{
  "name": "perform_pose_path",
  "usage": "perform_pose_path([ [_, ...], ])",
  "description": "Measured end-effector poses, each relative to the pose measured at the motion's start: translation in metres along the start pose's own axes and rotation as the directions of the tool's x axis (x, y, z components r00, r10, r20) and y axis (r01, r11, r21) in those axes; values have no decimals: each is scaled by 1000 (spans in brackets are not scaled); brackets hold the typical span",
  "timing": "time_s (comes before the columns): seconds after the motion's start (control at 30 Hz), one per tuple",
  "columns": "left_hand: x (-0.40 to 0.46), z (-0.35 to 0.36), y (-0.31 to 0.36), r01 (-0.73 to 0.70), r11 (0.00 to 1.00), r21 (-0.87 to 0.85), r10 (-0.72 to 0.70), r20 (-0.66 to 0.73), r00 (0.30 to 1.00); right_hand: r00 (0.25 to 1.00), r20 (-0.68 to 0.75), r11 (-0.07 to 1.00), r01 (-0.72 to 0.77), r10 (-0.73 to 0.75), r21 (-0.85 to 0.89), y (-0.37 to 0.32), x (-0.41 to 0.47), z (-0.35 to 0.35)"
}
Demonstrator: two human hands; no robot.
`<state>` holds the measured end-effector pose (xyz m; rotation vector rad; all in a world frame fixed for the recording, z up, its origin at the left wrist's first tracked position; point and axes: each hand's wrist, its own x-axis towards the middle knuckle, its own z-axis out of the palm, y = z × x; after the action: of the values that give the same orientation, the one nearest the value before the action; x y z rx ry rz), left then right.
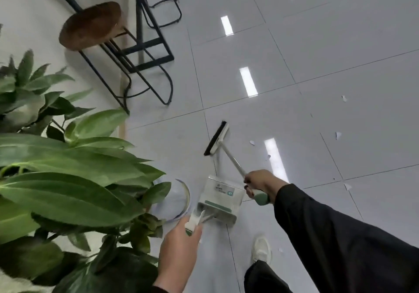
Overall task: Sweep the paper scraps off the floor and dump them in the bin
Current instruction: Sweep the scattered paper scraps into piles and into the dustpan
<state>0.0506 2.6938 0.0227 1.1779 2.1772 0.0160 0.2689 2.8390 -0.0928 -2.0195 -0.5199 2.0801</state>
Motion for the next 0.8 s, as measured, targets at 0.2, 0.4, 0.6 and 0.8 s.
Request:
perform_pose_path([
  [0.2,-8,-1,25,-119,991,68,117,41,992,990,-81,975,-93,111,202,50,-42,-69],
  [0.4,-23,10,22,-243,965,94,239,53,970,982,-148,927,-55,118,372,118,-109,-107],
  [0.6,-70,23,-24,-312,945,98,310,40,950,971,-197,916,-45,133,398,221,-178,-111],
  [0.8,-133,25,-105,-336,937,91,331,62,941,939,-324,975,-42,113,218,332,-244,-76],
])
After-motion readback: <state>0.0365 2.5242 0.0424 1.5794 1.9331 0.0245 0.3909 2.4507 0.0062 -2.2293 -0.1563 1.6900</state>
